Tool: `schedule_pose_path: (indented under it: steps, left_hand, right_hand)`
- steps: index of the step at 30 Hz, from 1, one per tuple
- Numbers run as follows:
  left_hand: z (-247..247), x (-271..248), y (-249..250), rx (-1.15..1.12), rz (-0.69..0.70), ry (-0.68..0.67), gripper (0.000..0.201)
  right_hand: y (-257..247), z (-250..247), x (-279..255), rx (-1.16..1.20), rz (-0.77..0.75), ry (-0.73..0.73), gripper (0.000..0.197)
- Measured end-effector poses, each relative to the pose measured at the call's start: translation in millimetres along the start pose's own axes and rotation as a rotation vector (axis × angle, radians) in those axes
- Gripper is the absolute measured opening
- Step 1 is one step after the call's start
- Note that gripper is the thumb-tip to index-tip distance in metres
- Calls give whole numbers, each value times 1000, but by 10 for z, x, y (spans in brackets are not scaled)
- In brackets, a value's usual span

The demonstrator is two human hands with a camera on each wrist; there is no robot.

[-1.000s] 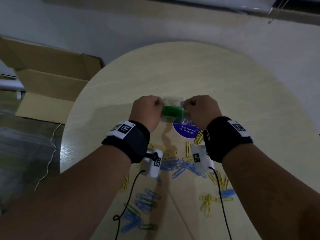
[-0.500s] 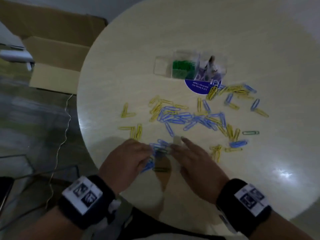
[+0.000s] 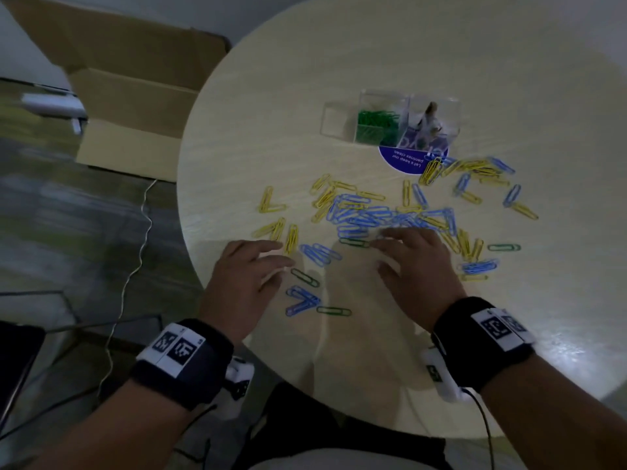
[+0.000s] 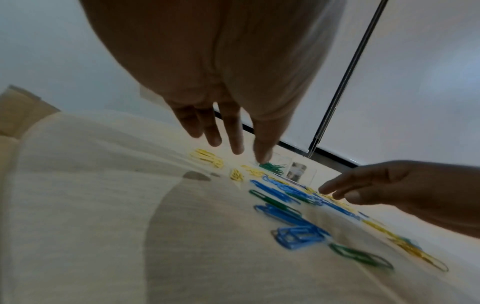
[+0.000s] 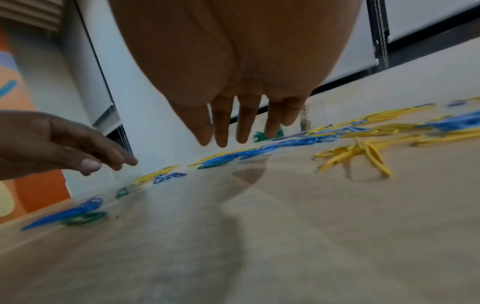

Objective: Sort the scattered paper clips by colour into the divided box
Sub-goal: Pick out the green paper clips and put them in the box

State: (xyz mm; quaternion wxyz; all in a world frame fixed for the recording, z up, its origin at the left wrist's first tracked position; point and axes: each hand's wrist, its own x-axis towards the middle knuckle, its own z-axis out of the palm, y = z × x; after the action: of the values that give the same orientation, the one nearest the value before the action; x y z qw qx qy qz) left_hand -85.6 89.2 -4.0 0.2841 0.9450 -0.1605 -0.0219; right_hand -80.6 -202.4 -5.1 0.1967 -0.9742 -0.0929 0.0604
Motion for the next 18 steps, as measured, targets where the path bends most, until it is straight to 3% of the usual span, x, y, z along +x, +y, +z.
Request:
schedule_pose_path:
  steps: [2, 4, 8, 11, 14, 18]
  left_hand:
    - [-16, -14, 3, 98, 50, 22, 25]
    - [3, -11, -14, 158, 116, -46, 26]
    - [58, 26, -9, 211, 180, -180, 30]
    - [75, 88, 29, 232, 142, -178, 21]
    - [84, 183, 80, 278, 97, -198, 5]
    - [148, 262, 105, 244, 104, -253, 7]
  right_hand:
    - [-54, -18, 54, 23, -45, 76, 26]
    - [-141, -19, 115, 17, -80, 84, 22]
    - [-222, 76, 230, -46, -88, -47, 29]
    - [-267, 119, 269, -93, -23, -123, 27]
    - [-267, 84, 257, -59, 84, -162, 13]
    - [-181, -15, 122, 90, 214, -160, 8]
